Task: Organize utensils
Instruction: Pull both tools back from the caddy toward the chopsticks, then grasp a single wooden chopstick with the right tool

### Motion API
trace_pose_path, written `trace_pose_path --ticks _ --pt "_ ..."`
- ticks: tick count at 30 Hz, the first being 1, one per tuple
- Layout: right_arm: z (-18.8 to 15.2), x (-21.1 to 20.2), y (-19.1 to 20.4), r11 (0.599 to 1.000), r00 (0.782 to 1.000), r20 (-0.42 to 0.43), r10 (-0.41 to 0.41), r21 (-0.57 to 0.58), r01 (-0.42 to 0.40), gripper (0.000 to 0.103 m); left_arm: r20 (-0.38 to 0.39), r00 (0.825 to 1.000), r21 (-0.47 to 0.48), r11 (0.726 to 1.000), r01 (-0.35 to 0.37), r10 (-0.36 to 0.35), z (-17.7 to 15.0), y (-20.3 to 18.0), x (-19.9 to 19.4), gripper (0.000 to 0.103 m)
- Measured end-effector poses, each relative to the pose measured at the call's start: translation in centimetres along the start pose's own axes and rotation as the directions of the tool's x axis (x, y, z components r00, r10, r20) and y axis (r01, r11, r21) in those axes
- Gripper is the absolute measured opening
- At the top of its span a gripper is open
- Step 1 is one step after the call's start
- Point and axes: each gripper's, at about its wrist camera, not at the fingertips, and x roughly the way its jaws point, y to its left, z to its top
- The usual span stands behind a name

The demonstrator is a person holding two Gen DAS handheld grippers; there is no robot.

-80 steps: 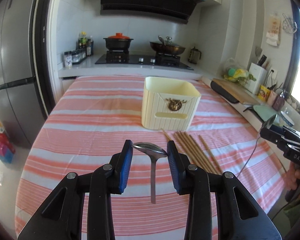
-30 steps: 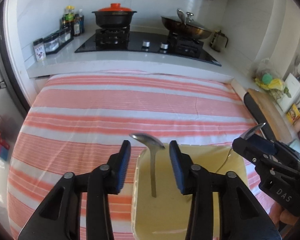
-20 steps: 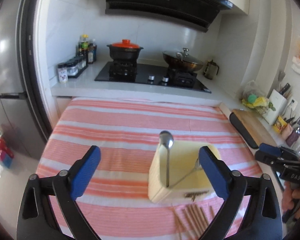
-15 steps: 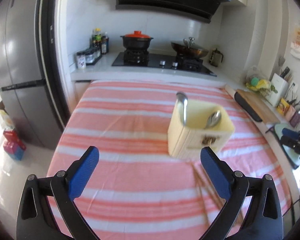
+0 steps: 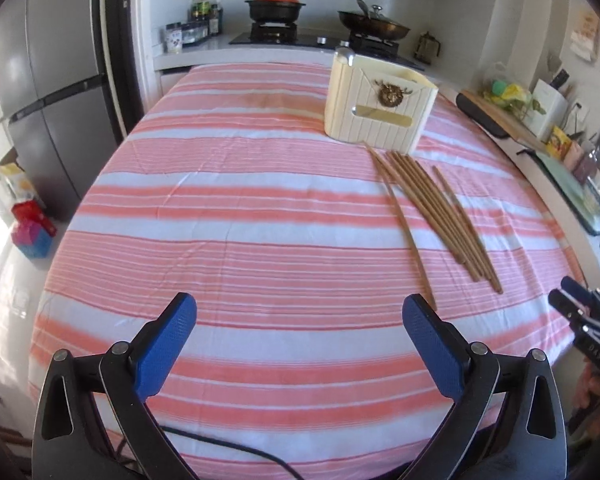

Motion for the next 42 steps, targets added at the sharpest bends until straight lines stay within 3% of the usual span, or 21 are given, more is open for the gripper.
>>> trace_pose_path --ticks 3,5,9,19,26,32,34,36,38,42 --pt "-0.9 -0.6 -0.4 1.0 1.0 0.006 -0.016 0.002 0.016 0.063 -0.034 0.996 -0.068 0.994 0.081 -0.083 -0.4 0.2 0.4 0.102" --pt "-0.9 -0.8 -0.7 1.0 1.0 0.017 -0.021 0.013 0.021 0.063 -0.04 0.994 -0.098 0.991 0.095 -0.099 -0.4 0.4 0.6 0.102" --pt "-1.1 -0.6 -1.0 0.999 0.999 0.028 -0.022 0.043 0.021 0.063 -0.036 0.999 -0.075 0.997 0.035 -0.038 -0.5 0.3 0.7 0.102" --pt "-1.3 0.6 -1.4 0.997 1.0 0.017 0.009 0.081 -0.01 0.063 -0.057 0.998 -0.045 0.999 0.008 -0.01 0.7 -1.3 3.1 0.102" --pt "-0.8 1.8 -2.0 0.994 1.0 -0.014 0.003 0.107 -0.001 0.063 -0.061 0.998 -0.002 0.999 0.032 -0.032 3.7 -4.5 7.4 0.102" --pt "0.5 2.8 -1.8 0.996 0.999 -0.034 0.019 0.093 -0.016 0.062 -0.048 0.997 0.092 0.994 -0.06 0.065 5.7 -7.6 12.3 0.101" --pt "1.4 3.7 -1.9 0.996 0.998 -0.056 0.036 0.084 -0.031 0.062 -0.056 0.993 0.113 0.989 -0.095 0.101 5.8 -8.1 13.8 0.099" --pt "2.6 4.9 -1.9 0.997 0.997 -0.069 0.041 0.075 -0.035 0.062 -0.075 0.989 0.129 0.985 -0.116 0.127 5.7 -8.3 15.0 0.09" --pt "3.8 6.2 -2.0 0.997 0.996 -0.077 0.048 0.064 -0.043 0.061 -0.064 0.992 0.113 0.988 -0.101 0.109 5.6 -8.1 15.0 0.09" --pt "6.0 9.4 -1.5 0.996 0.991 -0.112 0.077 0.043 -0.073 0.047 -0.056 0.993 0.108 0.989 -0.096 0.103 5.6 -8.0 14.8 0.078"
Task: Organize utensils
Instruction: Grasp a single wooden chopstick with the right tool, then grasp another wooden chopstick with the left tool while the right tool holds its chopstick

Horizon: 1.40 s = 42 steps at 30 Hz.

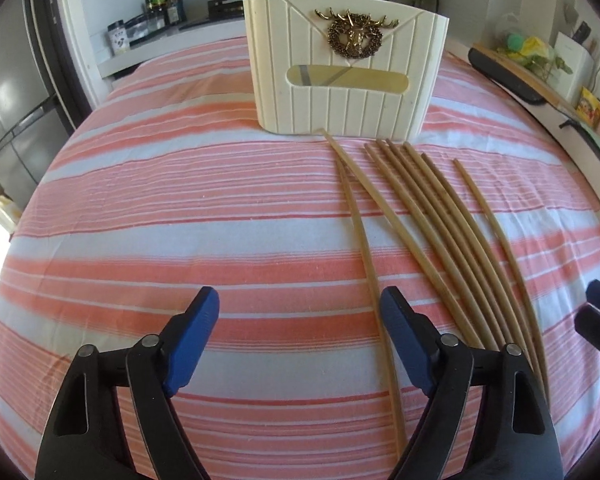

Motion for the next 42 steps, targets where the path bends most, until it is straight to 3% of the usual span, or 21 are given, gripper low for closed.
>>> trace_pose_path --ticks 1,3,5,7,9,12,14,16,17,18,20,24,27,28,29,30,31,32,33,42 --pt "0.4 0.7 0.1 1.0 1.0 -0.014 0.016 0.0 -0.016 0.042 0.002 1.0 -0.004 1.0 0.0 0.0 0.0 0.1 -0.1 0.076" --pt "1.1 1.9 0.6 0.999 0.998 -0.036 0.045 -0.002 -0.045 0.038 -0.015 1.0 0.0 1.0 -0.023 0.023 -0.1 0.0 0.2 0.056" --pt "1.4 3.0 1.2 0.998 0.997 -0.061 0.057 -0.024 -0.059 0.034 -0.006 1.0 -0.008 1.0 -0.016 0.016 -0.4 0.1 0.3 0.051" --pt "1.5 4.1 1.6 0.998 0.994 -0.099 0.043 -0.047 -0.048 0.024 0.002 1.0 -0.012 1.0 -0.026 0.026 -0.5 0.2 0.2 0.045" --pt "1.3 4.9 1.8 0.997 0.992 -0.122 0.026 -0.063 -0.034 0.021 0.007 0.999 -0.003 0.999 -0.042 0.042 -0.4 0.1 0.2 0.026" --pt "1.2 4.9 2.1 0.995 0.993 -0.113 -0.03 -0.095 0.019 0.01 0.013 0.998 0.013 0.998 -0.069 0.069 -0.5 0.1 0.2 0.013" --pt "1.1 4.7 1.7 0.995 0.993 -0.107 -0.057 -0.084 0.048 0.006 0.01 0.998 0.006 0.998 -0.062 0.062 -0.5 0.4 0.1 0.013" --pt "1.1 4.5 1.2 0.996 0.993 -0.105 -0.059 -0.07 0.052 0.006 0.004 1.0 -0.044 0.999 -0.008 0.008 -0.5 1.1 -0.2 0.015" --pt "0.9 4.4 1.2 0.996 0.993 -0.104 -0.062 -0.069 0.055 0.006 0.007 1.0 -0.077 0.997 0.022 -0.021 -0.5 1.5 -0.4 0.023" --pt "0.8 4.2 1.2 0.996 0.993 -0.101 -0.065 -0.072 0.058 0.006 0.017 0.999 -0.105 0.994 0.043 -0.041 -0.6 1.9 -0.7 0.04" --pt "0.6 4.0 1.1 0.995 0.993 -0.094 -0.071 -0.074 0.065 0.006 0.059 0.996 -0.141 0.988 0.069 -0.061 -0.7 2.4 -1.5 0.059" --pt "0.4 3.8 1.0 0.995 0.994 -0.084 -0.076 -0.063 0.071 0.006 0.067 0.992 -0.093 0.99 0.11 -0.104 -0.1 1.1 -2.0 0.063" --pt "0.6 3.9 1.1 0.996 0.994 -0.087 -0.071 -0.055 0.067 0.009 0.032 0.998 0.002 0.999 0.05 -0.05 0.0 -1.1 -1.2 0.063" --pt "0.6 4.0 1.1 0.996 0.993 -0.088 -0.074 -0.059 0.069 0.009 0.016 1.0 0.022 0.999 0.024 -0.024 -0.2 -1.6 -0.7 0.063" --pt "0.6 4.0 1.2 0.995 0.993 -0.089 -0.076 -0.066 0.07 0.009 -0.003 1.0 0.025 1.0 0.01 -0.01 -0.3 -1.7 -0.3 0.054" --pt "0.6 3.9 1.2 0.995 0.993 -0.088 -0.077 -0.072 0.07 0.009 -0.011 1.0 0.009 1.0 0.026 -0.026 -0.5 -1.6 0.0 0.037" --pt "0.5 3.9 1.2 0.994 0.993 -0.087 -0.078 -0.078 0.072 0.009 -0.001 1.0 -0.009 0.999 0.031 -0.031 -0.6 -1.3 -0.1 0.031" --pt "0.5 3.9 1.2 0.993 0.993 -0.083 -0.086 -0.085 0.079 0.008 -0.003 1.0 -0.016 1.0 0.017 -0.017 -0.6 -1.1 -0.1 0.014" --pt "0.4 3.8 1.2 0.992 0.992 -0.079 -0.097 -0.091 0.09 0.006 -0.006 1.0 -0.018 1.0 0.011 -0.011 -0.6 -0.9 -0.2 0.006" --pt "-1.4 2.0 -0.2 0.989 0.987 -0.08 -0.136 -0.07 0.131 0.006 -0.019 1.0 -0.103 0.994 -0.021 0.019 -4.0 4.6 -2.6 0.005"
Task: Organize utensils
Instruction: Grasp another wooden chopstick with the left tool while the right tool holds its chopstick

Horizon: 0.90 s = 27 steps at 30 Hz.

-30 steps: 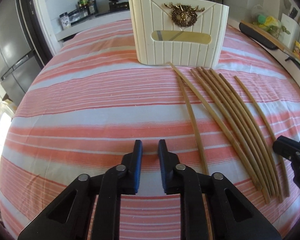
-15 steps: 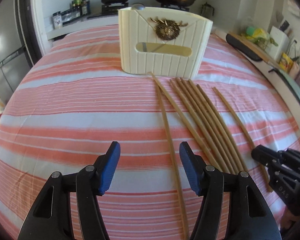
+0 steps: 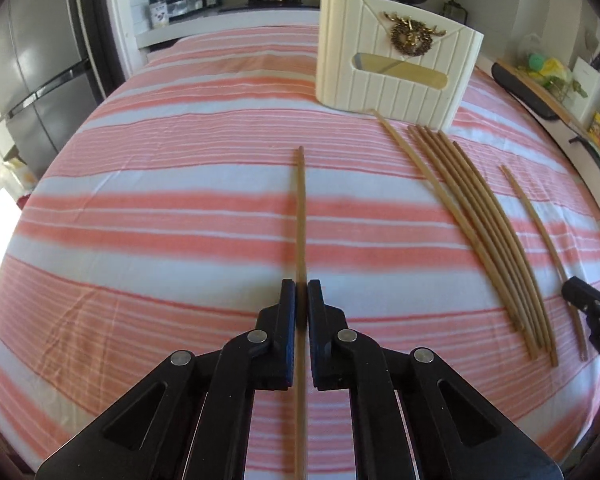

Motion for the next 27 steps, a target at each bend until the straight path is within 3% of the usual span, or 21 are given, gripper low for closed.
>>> trace_pose_path --ticks 2,4,6,7,8,10,12,14,17,27 --pt "-0.8 -0.6 -0.4 1.0 1.0 -0.015 -0.011 0.0 0.011 0.006 0.0 1.0 0.005 1.0 -0.01 0.01 -1.0 1.2 -0.8 0.007" --pt "-1.4 -1.2 -0.7 1.0 0.999 -0.024 -0.023 0.0 0.023 0.006 -0.002 1.0 0.007 1.0 -0.002 0.002 -1.7 2.2 -1.3 0.022" --pt "-2.0 -1.8 -0.9 1.0 1.0 -0.023 -0.021 0.006 0.021 0.011 -0.005 1.0 0.006 1.0 0.005 -0.005 -2.2 2.9 -1.7 0.074" --pt "-2.2 -1.9 -1.0 1.0 1.0 -0.022 -0.017 0.012 0.017 0.015 -0.003 1.0 0.005 1.0 0.007 -0.007 -2.4 3.1 -1.7 0.081" --pt "-2.4 -2.0 -1.1 1.0 1.0 -0.016 -0.005 0.018 0.006 0.021 -0.001 1.0 0.01 1.0 0.012 -0.012 -2.6 3.2 -1.7 0.082" --pt "-2.7 -2.1 -1.1 1.0 1.0 0.0 0.012 0.024 -0.012 0.042 -0.014 1.0 0.045 0.999 0.005 -0.004 -2.9 3.0 -1.2 0.083" --pt "-2.9 -1.9 -0.7 1.0 1.0 0.006 -0.002 0.009 0.002 0.042 0.002 0.999 0.087 0.996 -0.036 0.036 -3.1 2.6 -1.2 0.097" --pt "-3.0 -1.8 -0.6 1.0 1.0 0.024 -0.009 0.008 0.009 0.043 0.003 0.999 0.09 0.995 -0.049 0.049 -3.3 2.7 -1.1 0.101" --pt "-3.3 -1.8 -0.6 1.0 0.999 0.047 -0.005 0.018 0.004 0.044 -0.009 1.0 0.047 0.999 -0.011 0.011 -3.2 3.4 -0.7 0.103" --pt "-3.2 -1.8 -0.9 0.999 0.998 0.049 0.026 -0.025 -0.025 0.045 -0.002 1.0 0.03 0.999 -0.017 0.017 -3.5 3.5 -1.0 0.103"
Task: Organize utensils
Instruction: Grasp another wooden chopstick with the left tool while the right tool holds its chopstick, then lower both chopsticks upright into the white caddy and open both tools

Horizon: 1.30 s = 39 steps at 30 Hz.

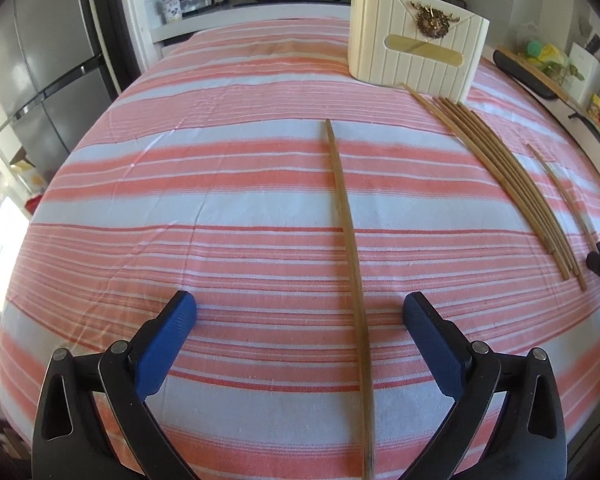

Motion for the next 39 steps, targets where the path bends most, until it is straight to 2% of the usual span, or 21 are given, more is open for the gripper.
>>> trace_pose_path --ticks 4,7,11,15,16,18,22,24,25,26,28,29,32,36,39 --pt "0.1 0.0 -0.1 1.0 1.0 -0.013 0.012 -0.012 -0.012 0.046 -0.011 1.0 0.026 0.999 0.019 -0.018 -0.2 0.2 -0.1 0.103" --pt "0.8 0.2 -0.3 0.999 0.997 -0.072 0.036 -0.034 -0.038 0.046 -0.048 0.998 0.067 0.997 0.044 -0.041 0.1 0.3 -0.1 0.103" --pt "2.1 0.8 -0.6 0.994 0.98 -0.187 0.072 -0.071 -0.087 0.046 -0.119 0.99 0.115 0.99 0.086 -0.072 1.6 0.4 0.4 0.102" --pt "4.3 2.4 -0.7 0.987 0.96 -0.257 0.113 -0.079 -0.137 0.046 -0.13 0.987 0.157 0.981 0.11 -0.09 4.3 0.1 1.4 0.1" --pt "5.0 2.9 -0.6 0.986 0.957 -0.265 0.12 -0.078 -0.146 0.043 -0.14 0.985 0.156 0.981 0.118 -0.096 5.1 0.2 1.9 0.097" --pt "6.4 4.2 -0.4 0.985 0.955 -0.275 0.113 -0.092 -0.143 0.038 -0.166 0.981 0.152 0.98 0.125 -0.1 6.6 0.2 3.2 0.081" --pt "9.7 6.9 0.2 0.985 0.951 -0.286 0.115 -0.089 -0.146 0.034 -0.184 0.978 0.162 0.979 0.124 -0.094 9.3 -0.2 5.2 0.076" --pt "11.3 8.2 0.6 0.986 0.952 -0.288 0.106 -0.096 -0.139 0.034 -0.186 0.979 0.175 0.977 0.121 -0.088 10.4 -0.8 5.8 0.064" --pt "12.1 8.8 0.8 0.986 0.952 -0.289 0.101 -0.098 -0.134 0.029 -0.182 0.98 0.182 0.976 0.119 -0.085 10.9 -1.1 6.0 0.059" --pt "12.7 9.4 0.9 0.987 0.952 -0.291 0.093 -0.099 -0.127 0.025 -0.174 0.982 0.189 0.976 0.11 -0.077 11.3 -1.2 6.0 0.048" --pt "13.7 10.1 0.8 0.988 0.953 -0.292 0.079 -0.101 -0.113 0.007 -0.165 0.983 0.198 0.973 0.115 -0.083 11.8 -1.4 6.2 0.018" --pt "14.1 10.4 0.7 0.989 0.952 -0.294 0.082 -0.09 -0.113 0.007 -0.169 0.981 0.186 0.974 0.13 -0.099 12.0 -1.3 6.2 0.007" --pt "14.7 10.4 0.1 0.991 0.953 -0.279 0.116 -0.027 -0.129 0.006 -0.135 0.985 0.144 0.981 0.127 -0.108 12.4 -0.6 5.4 0.004" --pt "15.1 6.9 -0.6 0.983 0.97 -0.157 0.185 0.035 -0.182 0.006 -0.023 0.988 0.105 0.982 0.157 -0.155 12.8 0.6 0.9 0.004" --pt "15.1 2.7 -0.6 0.977 0.975 -0.061 0.213 0.033 -0.211 0.006 0.072 0.98 0.097 0.979 0.177 -0.184 12.9 0.9 -3.4 0.004"
